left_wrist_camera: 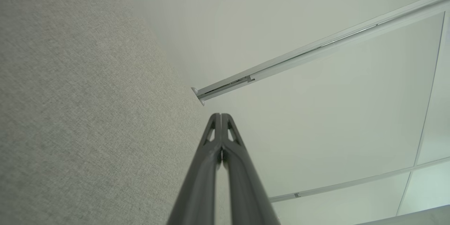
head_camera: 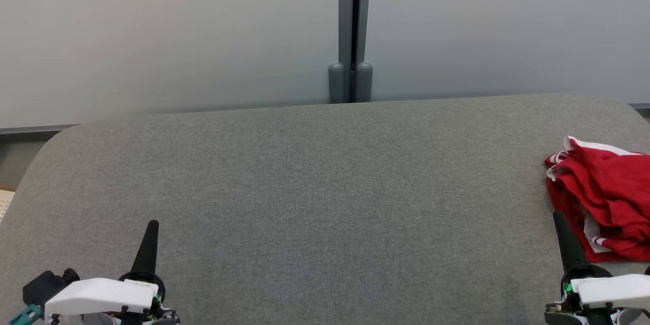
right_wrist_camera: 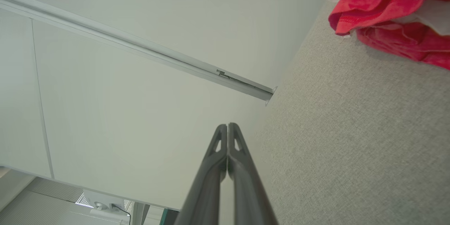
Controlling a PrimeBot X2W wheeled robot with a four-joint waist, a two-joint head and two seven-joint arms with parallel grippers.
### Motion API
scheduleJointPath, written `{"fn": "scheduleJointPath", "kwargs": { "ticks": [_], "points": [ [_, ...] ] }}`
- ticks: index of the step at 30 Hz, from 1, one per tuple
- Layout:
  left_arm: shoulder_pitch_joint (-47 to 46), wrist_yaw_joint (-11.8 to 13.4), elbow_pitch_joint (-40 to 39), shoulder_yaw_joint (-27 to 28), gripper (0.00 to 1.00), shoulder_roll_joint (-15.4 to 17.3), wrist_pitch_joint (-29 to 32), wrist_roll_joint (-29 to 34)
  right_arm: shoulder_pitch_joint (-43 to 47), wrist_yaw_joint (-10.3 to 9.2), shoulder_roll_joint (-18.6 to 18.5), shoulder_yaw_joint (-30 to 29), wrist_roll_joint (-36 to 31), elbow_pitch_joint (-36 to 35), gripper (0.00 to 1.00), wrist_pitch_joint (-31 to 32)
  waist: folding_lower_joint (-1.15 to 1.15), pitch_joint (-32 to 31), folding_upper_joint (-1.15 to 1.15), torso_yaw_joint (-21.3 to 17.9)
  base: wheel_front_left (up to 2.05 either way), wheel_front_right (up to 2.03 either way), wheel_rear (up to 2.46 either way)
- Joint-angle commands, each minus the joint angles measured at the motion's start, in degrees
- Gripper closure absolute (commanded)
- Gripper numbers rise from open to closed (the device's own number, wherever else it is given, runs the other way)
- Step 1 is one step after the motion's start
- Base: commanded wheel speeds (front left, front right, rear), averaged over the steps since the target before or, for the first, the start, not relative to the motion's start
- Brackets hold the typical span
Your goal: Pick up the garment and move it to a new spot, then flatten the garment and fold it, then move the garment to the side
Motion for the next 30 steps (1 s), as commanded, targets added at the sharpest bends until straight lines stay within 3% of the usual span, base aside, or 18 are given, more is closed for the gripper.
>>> {"fn": "scheduleJointPath", "kwargs": {
  "ticks": [1, 30],
  "points": [
    [-1.82, -0.7, -0.17, 0.79, 1.0, 0.05, 0.23, -1.26, -1.38, 0.02, -0.4, -0.29, 1.56, 0.05, 1.0, -0.14, 0.0, 0.11, 0.0, -0.04, 0.0, 0.0, 0.0],
    [-4.57, -3.89, 1.23, 5.11, 1.0, -2.32, 3.09, -12.09, -5.18, 0.02, -0.23, -1.55, 14.28, 3.68, 1.0, -0.07, 0.0, 2.05, 0.0, -0.67, 0.0, 0.0, 0.0]
  ]
}}
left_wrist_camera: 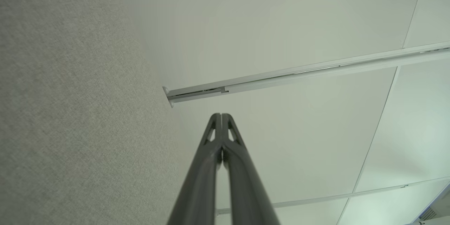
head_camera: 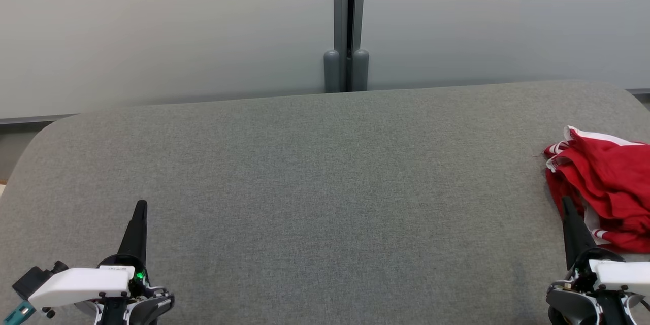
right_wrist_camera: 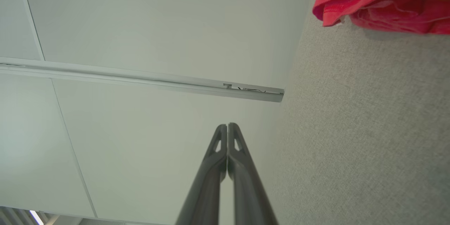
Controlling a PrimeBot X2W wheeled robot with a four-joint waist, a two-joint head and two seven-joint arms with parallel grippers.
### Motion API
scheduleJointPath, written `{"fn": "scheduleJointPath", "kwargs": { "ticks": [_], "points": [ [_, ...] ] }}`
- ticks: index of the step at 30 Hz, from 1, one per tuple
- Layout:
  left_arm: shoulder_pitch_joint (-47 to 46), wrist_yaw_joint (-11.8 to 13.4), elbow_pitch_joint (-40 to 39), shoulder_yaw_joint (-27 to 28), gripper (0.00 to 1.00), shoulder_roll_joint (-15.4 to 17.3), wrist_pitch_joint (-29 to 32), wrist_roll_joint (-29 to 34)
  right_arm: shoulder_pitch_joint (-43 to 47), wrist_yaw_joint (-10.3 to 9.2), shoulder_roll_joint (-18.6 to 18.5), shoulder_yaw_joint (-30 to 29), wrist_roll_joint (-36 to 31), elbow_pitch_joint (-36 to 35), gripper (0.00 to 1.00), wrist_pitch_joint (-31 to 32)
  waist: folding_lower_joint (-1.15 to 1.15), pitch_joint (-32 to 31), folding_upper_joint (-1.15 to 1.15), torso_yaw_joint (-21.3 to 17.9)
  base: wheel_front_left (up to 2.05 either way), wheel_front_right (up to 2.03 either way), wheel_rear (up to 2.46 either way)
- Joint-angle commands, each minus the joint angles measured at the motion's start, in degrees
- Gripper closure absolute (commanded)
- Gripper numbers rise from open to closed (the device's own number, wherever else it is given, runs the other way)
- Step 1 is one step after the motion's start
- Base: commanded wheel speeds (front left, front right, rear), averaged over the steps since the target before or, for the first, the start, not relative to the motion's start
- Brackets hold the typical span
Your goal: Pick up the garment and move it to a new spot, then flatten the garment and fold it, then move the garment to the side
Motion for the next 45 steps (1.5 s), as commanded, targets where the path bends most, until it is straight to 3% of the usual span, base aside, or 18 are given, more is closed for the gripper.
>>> {"fn": "scheduleJointPath", "kwargs": {
  "ticks": [1, 16, 45],
  "points": [
    [-1.39, -0.46, -0.02, 0.53, 1.0, -0.05, 0.2, -1.0, -1.02, 0.02, -0.27, -0.28, 0.96, 0.14, 1.0, -0.04, 0.0, 0.07, 0.0, -0.02, 0.0, 0.0, 0.0],
    [-2.63, -2.01, 0.7, 2.61, 1.0, -1.13, 1.6, -6.03, -2.71, 0.02, -0.16, -0.85, 7.14, 1.9, 1.0, 0.03, 0.0, 1.17, 0.0, -0.38, 0.0, 0.0, 0.0],
    [-2.56, -1.96, 0.69, 2.75, 1.0, -1.25, 1.68, -5.75, -2.77, 0.02, 0.01, -1.02, 6.66, 1.89, 1.0, 0.28, 0.0, 1.2, 0.0, -0.39, 0.0, 0.0, 0.0]
  ]
}}
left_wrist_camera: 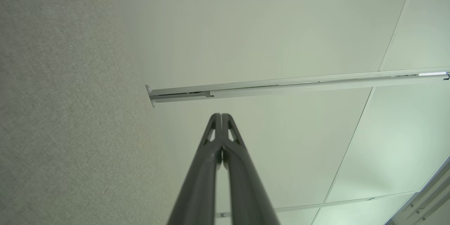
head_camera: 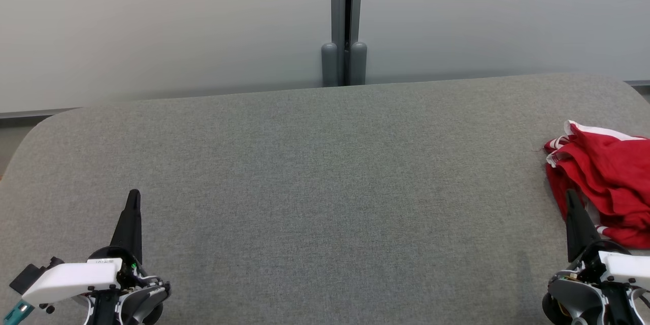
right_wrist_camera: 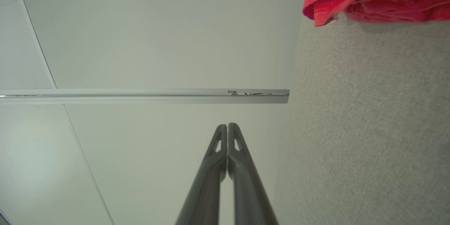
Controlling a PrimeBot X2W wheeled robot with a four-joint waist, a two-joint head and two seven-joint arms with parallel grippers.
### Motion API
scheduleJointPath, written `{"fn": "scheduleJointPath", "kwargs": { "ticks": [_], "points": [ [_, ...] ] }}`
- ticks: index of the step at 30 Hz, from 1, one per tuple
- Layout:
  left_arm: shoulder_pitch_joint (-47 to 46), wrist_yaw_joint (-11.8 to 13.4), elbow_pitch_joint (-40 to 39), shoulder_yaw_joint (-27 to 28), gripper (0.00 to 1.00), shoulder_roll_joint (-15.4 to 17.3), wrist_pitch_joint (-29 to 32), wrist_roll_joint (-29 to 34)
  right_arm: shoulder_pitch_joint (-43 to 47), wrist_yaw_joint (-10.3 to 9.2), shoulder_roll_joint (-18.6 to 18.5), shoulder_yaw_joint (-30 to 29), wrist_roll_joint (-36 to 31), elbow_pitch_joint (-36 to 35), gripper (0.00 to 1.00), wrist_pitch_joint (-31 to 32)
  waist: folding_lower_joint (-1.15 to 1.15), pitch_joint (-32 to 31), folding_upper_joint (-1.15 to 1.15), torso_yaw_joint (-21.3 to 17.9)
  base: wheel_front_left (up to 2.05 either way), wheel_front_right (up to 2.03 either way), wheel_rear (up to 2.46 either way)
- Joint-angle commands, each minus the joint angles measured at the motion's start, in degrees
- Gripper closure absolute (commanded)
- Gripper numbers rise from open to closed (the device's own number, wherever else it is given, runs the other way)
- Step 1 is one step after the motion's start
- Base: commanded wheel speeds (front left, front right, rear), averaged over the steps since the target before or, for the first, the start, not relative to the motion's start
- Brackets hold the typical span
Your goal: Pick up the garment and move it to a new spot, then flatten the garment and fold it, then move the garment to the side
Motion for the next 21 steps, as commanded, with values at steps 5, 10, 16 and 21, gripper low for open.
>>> {"fn": "scheduleJointPath", "kwargs": {
  "ticks": [5, 10, 16, 21],
  "points": [
    [-0.77, -0.24, 0.06, 0.28, 1.0, 0.09, 0.12, 0.09, -0.6, 0.02, -0.08, -0.11, -0.17, 0.07, 1.0, 0.26, 0.0, 0.0, 0.0, 0.0, 0.0, 0.0, 0.0],
    [-0.78, -0.24, 0.06, 0.3, 1.0, 0.07, 0.15, 0.13, -0.6, 0.02, -0.07, -0.13, -0.21, 0.07, 1.0, 0.29, 0.0, 0.0, 0.0, 0.0, 0.0, 0.0, 0.0],
    [-0.78, -0.24, 0.06, 0.33, 1.0, 0.06, 0.18, 0.15, -0.59, 0.02, -0.04, -0.15, -0.24, 0.07, 1.0, 0.32, 0.0, 0.0, 0.0, 0.0, 0.0, 0.0, 0.0],
    [-0.78, -0.24, 0.06, 0.35, 1.0, 0.05, 0.14, 0.18, -0.57, 0.02, -0.02, -0.18, -0.25, 0.07, 1.0, 0.34, 0.0, 0.0, 0.0, 0.0, 0.0, 0.0, 0.0]
  ]
}}
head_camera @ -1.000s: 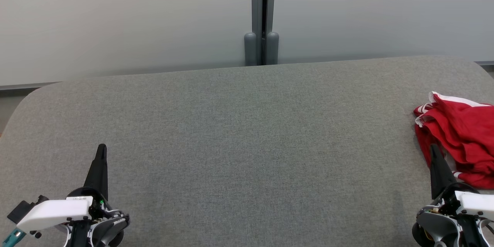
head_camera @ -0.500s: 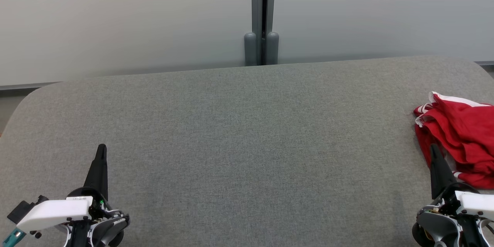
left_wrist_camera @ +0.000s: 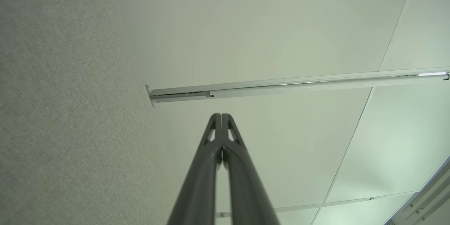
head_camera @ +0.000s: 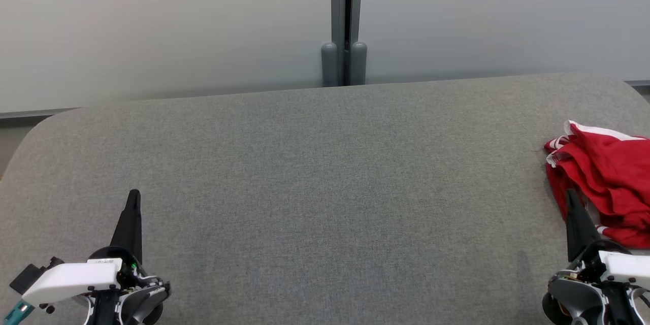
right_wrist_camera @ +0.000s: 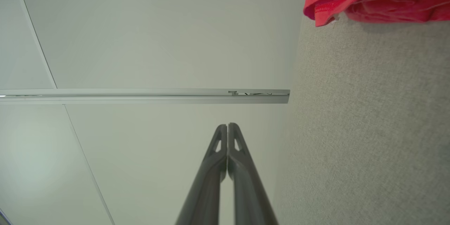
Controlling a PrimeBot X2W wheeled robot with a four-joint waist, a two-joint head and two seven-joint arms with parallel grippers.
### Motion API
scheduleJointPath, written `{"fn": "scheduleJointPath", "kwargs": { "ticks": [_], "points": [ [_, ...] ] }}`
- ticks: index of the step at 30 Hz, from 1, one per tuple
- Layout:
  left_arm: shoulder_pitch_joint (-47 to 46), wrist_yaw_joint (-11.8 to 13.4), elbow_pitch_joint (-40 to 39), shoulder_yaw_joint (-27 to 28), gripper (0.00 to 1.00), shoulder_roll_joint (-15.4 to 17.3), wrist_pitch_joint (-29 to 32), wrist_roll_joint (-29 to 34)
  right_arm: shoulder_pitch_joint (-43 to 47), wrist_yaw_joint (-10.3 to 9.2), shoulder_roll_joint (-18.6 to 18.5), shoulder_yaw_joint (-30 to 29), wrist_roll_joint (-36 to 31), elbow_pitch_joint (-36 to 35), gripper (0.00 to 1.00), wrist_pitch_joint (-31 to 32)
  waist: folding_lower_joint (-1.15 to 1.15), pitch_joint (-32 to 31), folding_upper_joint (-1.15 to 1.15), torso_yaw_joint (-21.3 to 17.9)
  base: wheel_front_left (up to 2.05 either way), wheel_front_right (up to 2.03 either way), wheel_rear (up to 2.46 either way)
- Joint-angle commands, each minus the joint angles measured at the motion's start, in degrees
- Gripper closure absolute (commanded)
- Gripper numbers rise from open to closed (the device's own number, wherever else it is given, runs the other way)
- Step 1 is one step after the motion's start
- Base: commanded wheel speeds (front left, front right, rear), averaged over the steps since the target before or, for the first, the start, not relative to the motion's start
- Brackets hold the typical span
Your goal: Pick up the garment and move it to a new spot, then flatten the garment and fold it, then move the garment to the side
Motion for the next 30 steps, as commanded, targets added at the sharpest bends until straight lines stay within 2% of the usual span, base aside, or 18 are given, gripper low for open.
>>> {"fn": "scheduleJointPath", "kwargs": {
  "ticks": [1, 30],
  "points": [
    [-0.78, -0.24, 0.06, 0.27, 1.0, 0.1, 0.06, 0.16, -0.49, 0.02, -0.08, -0.08, -0.2, 0.07, 1.0, 0.19, 0.0, 0.0, 0.0, 0.0, 0.0, 0.0, 0.0],
    [-0.8, -0.24, 0.06, 0.35, 1.0, 0.05, 0.15, 0.2, -0.48, 0.02, -0.01, -0.19, -0.32, 0.08, 1.0, 0.28, 0.0, 0.0, 0.0, 0.0, 0.0, 0.0, 0.0]
  ]
}}
